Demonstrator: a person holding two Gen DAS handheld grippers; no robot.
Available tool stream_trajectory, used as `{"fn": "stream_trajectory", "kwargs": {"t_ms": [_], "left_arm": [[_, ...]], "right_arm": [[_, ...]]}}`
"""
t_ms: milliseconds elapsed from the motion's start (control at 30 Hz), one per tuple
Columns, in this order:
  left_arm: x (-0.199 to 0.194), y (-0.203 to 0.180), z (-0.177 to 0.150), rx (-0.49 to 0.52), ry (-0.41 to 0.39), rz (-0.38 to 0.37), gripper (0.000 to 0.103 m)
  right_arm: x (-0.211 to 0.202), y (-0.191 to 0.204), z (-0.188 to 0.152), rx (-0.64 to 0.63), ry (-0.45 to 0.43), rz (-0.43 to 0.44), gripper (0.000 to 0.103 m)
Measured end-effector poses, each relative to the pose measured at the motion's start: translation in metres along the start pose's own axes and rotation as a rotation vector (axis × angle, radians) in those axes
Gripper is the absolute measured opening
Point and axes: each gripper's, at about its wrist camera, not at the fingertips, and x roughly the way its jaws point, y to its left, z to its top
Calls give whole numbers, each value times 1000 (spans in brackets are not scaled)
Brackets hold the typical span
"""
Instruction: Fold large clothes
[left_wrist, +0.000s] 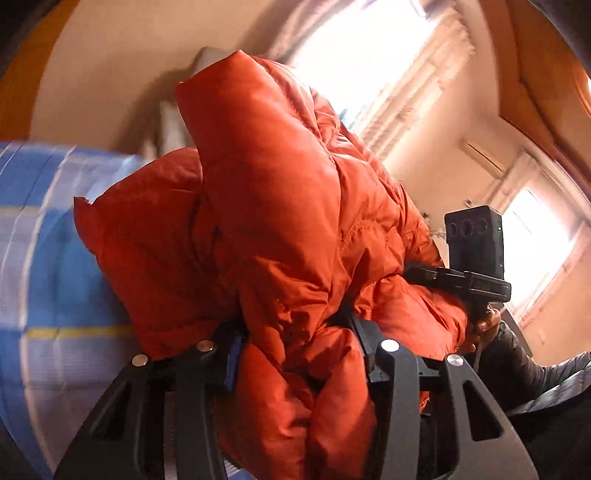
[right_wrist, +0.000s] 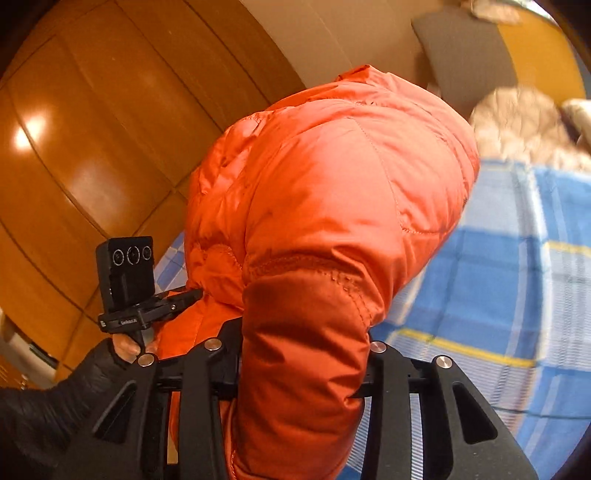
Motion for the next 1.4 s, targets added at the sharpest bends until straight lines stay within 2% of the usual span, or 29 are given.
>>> {"fn": "stream_trajectory", "kwargs": {"t_ms": [167, 300, 467, 567, 600, 667, 700, 733, 800, 867, 933, 1033, 1067, 1133, 1200, 1300, 1400], "left_arm": [[56, -48, 23, 86, 50, -50, 44], [111, -84, 21, 121, 120, -68, 44], [176, -100, 6, 134, 247, -17, 44], [193, -110, -12, 160, 295, 41, 44], [194, -111, -15, 163, 297, 56, 44], [194, -115, -22, 186, 295, 109, 45], [192, -114, -19, 185, 291, 128, 45], [190, -116, -22, 170, 279, 147, 45], [192, -119, -22, 162, 256, 185, 46], [189, -129, -33, 169, 231, 227, 46], [193, -129, -30, 186, 216, 257, 46], [189, -135, -34, 202, 201, 278, 46], [188, -137, -36, 210, 199, 285, 46], [185, -139, -38, 208, 194, 286, 46], [184, -138, -40, 202, 191, 286, 47], [182, -137, -46, 183, 182, 303, 48], [181, -130, -50, 168, 177, 309, 53]], "right_arm": [[-57, -31, -4, 2, -57, -90, 37], [-99, -76, -22, 64, -75, -177, 37], [-110, -124, -54, 150, -27, -260, 39], [-101, -145, -74, 182, 15, -286, 48], [-101, -151, -80, 196, 15, -287, 54], [-97, -154, -87, 216, 17, -295, 68], [-97, -157, -88, 223, 15, -317, 83], [-101, -160, -87, 230, 13, -351, 90], [-109, -155, -81, 237, -6, -398, 91], [-129, -144, -83, 206, -58, -500, 91], [-142, -119, -72, 170, -129, -600, 90], [-140, -93, -48, 138, -178, -636, 86], [-133, -89, -38, 150, -167, -627, 85], [-109, -87, -21, 150, -123, -620, 78], [-89, -72, -11, 122, -70, -661, 75], [-48, -75, 0, 107, 37, -733, 75], [-26, -85, 3, 99, 105, -766, 75]]}}
